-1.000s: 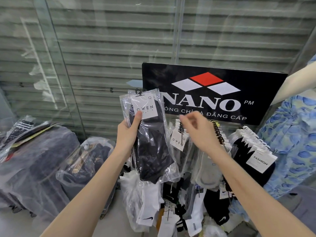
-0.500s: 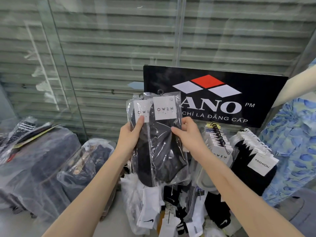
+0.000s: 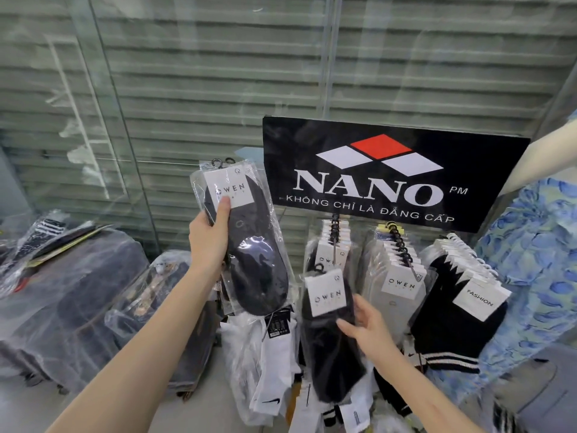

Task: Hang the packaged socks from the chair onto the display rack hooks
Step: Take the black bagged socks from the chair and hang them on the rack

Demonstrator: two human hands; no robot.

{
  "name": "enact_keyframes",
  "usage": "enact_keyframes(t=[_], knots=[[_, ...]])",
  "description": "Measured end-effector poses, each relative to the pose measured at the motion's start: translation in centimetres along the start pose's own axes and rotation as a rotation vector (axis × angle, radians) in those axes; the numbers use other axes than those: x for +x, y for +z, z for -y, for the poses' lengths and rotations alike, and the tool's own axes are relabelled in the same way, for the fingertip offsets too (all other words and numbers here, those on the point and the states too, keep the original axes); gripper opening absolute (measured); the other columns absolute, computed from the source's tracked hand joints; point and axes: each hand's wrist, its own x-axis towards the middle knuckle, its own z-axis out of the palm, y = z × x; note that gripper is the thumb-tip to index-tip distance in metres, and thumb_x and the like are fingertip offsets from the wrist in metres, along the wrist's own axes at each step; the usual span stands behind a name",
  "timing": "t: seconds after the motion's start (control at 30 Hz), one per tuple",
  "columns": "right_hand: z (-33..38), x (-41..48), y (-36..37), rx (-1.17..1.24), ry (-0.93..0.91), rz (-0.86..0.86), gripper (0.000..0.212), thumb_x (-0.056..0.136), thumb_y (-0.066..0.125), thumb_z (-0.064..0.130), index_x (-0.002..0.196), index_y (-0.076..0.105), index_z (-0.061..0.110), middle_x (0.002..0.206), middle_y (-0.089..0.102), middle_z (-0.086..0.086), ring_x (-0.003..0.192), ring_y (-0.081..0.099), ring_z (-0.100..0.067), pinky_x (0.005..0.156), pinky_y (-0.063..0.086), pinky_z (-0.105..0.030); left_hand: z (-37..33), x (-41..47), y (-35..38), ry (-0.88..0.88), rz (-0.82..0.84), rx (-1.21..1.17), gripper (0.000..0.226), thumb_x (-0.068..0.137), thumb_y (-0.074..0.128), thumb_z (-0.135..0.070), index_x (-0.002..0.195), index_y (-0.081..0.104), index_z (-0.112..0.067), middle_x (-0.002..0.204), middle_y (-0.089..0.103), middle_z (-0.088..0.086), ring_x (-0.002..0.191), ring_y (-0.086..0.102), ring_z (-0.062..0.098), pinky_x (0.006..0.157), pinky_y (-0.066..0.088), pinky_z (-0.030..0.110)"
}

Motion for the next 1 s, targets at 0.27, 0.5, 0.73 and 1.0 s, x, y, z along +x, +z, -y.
enact_keyframes(t=[0.27, 0.5, 0.73, 1.0], knots=[[-3.3, 1.4, -2.4, 0.039, 0.142, -0.274, 0.038, 0.086, 0.051, -0.014, 0.119, 0.051, 0.005, 0.123, 0.059, -0.009, 0.111, 0.054, -0.017, 0.095, 0.041, -0.026, -0.1, -0.2, 0.7, -0.035, 0.03, -0.031, 0.02, 0.091, 0.057, -0.044, 0.086, 0.064, -0.025, 0.088, 0.071, -0.005, 0.077, 0.068, 0.007, 0.057, 0.051, 0.012], [-0.3, 4.1, -1.2, -0.047, 0.03, -0.243, 0.037, 0.088, 0.051, -0.007, 0.109, 0.05, 0.023, 0.106, 0.057, 0.022, 0.105, 0.051, -0.004, 0.094, 0.036, -0.02, 0.2, -0.6, 0.9, -0.06, 0.056, 0.018, 0.028, 0.089, 0.057, -0.049, 0.086, 0.063, -0.021, 0.098, 0.068, 0.009, 0.089, 0.063, 0.025, 0.091, 0.05, 0.046], [-0.6, 5.0, 0.1, -0.262, 0.076, -0.272, 0.029, 0.089, 0.054, 0.001, 0.114, 0.051, 0.013, 0.113, 0.058, 0.004, 0.105, 0.048, -0.014, 0.095, 0.036, -0.03, 0.5, -0.7, 0.5, -0.059, 0.019, -0.003, 0.029, 0.091, 0.057, -0.045, 0.093, 0.064, -0.017, 0.089, 0.071, 0.001, 0.08, 0.068, 0.016, 0.068, 0.052, 0.024], [1.4, 7.0, -0.5, -0.369, 0.445, -0.071, 0.052, 0.09, 0.042, 0.003, 0.137, 0.02, -0.004, 0.111, 0.044, -0.014, 0.091, 0.043, -0.022, 0.074, 0.035, -0.029, 0.9, -0.8, 0.9, -0.068, 0.069, -0.013, 0.026, 0.088, 0.06, -0.048, 0.083, 0.063, -0.023, 0.083, 0.073, -0.005, 0.073, 0.07, 0.008, 0.061, 0.054, 0.019]])
